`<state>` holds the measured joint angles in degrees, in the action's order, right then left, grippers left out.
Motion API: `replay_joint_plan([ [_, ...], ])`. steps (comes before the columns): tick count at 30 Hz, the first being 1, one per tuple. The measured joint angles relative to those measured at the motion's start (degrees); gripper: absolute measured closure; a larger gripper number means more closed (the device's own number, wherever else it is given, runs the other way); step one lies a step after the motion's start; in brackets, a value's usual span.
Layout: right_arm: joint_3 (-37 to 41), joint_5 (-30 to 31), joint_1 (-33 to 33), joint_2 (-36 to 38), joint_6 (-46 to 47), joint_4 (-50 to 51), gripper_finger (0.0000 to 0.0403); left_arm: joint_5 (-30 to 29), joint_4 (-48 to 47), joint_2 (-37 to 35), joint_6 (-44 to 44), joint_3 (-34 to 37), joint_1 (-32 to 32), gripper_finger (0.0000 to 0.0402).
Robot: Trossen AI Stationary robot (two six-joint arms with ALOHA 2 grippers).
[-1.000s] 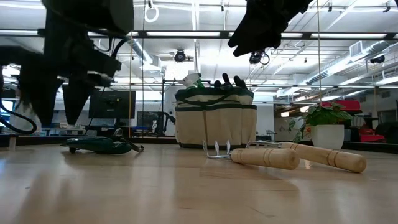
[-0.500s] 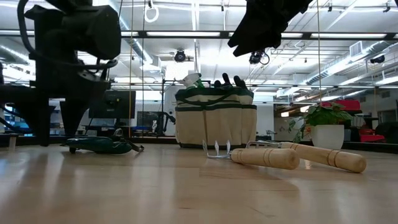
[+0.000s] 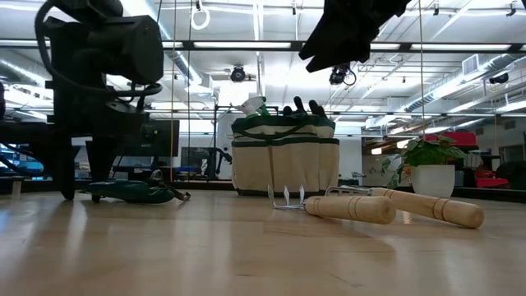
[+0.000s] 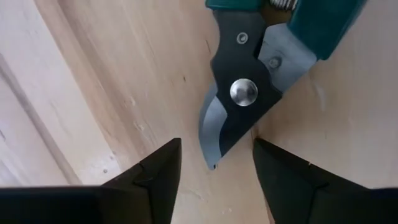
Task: Pick & Place Garden tools in Gardening bag
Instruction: Put the pruning shears into the tool bag
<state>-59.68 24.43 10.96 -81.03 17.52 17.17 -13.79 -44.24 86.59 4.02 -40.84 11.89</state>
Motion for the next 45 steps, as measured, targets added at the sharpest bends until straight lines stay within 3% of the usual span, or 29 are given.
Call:
replay_joint_plan([
  [23,0.0,0.0,0.0,0.0,0.0,-0.5,0.0169,7.7,3.4,0.0,5.6,0.0,-7.7,0.0273],
  [33,0.0,-0.1,0.0,0.0,0.0,-0.5,0.0169,9.3,4.5,2.0,5.7,-0.2,-9.5,0.0389],
  [45,0.0,-0.1,0.0,0.0,0.4,-0.6,0.0169,9.8,4.4,0.6,2.0,0.0,-9.4,0.0393],
])
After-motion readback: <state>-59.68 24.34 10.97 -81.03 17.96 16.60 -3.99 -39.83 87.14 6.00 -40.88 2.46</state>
